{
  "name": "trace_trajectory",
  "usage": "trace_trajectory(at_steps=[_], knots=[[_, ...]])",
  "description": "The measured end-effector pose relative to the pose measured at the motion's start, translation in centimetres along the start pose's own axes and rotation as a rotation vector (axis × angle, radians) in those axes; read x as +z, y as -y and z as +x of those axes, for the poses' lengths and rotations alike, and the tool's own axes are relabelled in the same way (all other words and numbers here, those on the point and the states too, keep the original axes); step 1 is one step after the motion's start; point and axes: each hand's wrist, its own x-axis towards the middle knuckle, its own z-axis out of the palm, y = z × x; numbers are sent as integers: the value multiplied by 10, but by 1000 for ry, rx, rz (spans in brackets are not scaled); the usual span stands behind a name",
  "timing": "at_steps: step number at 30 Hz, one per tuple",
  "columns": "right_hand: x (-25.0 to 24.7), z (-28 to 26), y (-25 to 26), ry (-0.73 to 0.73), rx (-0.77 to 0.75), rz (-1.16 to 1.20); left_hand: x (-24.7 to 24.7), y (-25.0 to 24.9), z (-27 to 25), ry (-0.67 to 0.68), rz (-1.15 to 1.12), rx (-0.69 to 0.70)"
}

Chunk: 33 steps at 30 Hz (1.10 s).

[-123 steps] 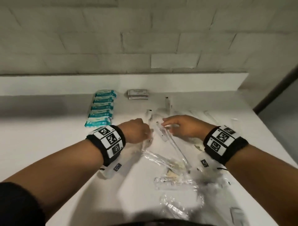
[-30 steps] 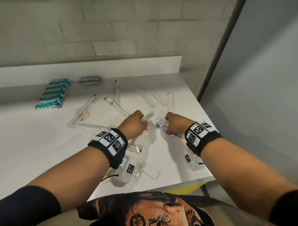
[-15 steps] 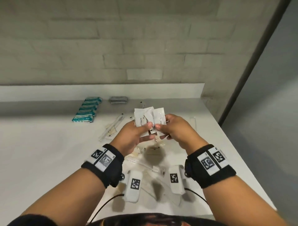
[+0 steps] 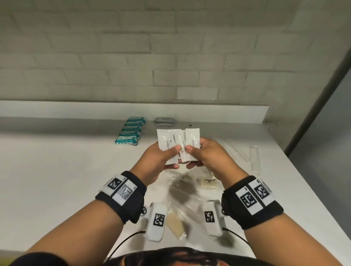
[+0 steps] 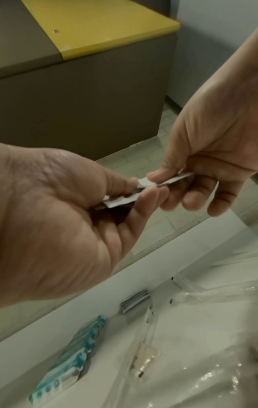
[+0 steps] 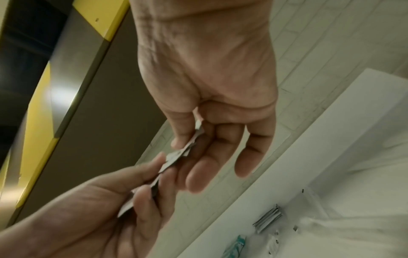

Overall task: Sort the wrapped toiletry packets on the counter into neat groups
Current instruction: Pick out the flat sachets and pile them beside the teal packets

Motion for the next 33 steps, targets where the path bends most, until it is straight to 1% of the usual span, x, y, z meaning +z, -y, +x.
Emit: trace_trajectory(at_steps=[2,3,7,9,11,13,15,16,17,19,20,21,22,23,25,27,29,31,33], knots=[[9,1,0,46,1,-87,-4,-1,0,-4,75,13],[12,2,1,28,-13,-93,-7,-2,1,-3,95,13],[11,10,6,-157,-60,48,-17,-4,-1,-1,48,-8],[3,15,11,-228,-53,151,-25,-7,-3,-12,26,-8],[-1,19,16,-179,-24,269,-33,-9,-3,-11,23,-12],[6,20,21,-72,4,318,-37,-10,-2,10,35,-14],[22,18,22,15,5,283,-37,-12,1,44,55,-13],[29,19,22,22,-7,256,-37,-12,2,60,59,-12],[34,20,21,-6,-31,240,-36,-12,4,65,59,-15],[34,24,23,-147,-139,219,-39,-13,8,42,41,-29],[30,27,23,-245,-215,158,-41,-14,11,31,29,-33],[26,29,24,-331,-287,49,-43,-14,13,33,21,-29],[24,30,25,-378,-334,-76,-44,-15,15,46,19,-19],[24,30,26,-370,-352,-174,-44,-15,17,72,14,-1],[30,29,27,-255,-331,-260,-40,-14,21,119,-30,21],[36,30,24,-155,-274,-185,-37,-13,24,134,-90,25],[38,29,23,-114,-200,-56,-36,-9,29,95,-96,27],[32,28,24,-153,-151,114,-38,-6,32,33,-113,13],[18,31,25,-254,-141,264,-42,-4,35,-7,-148,-10]])
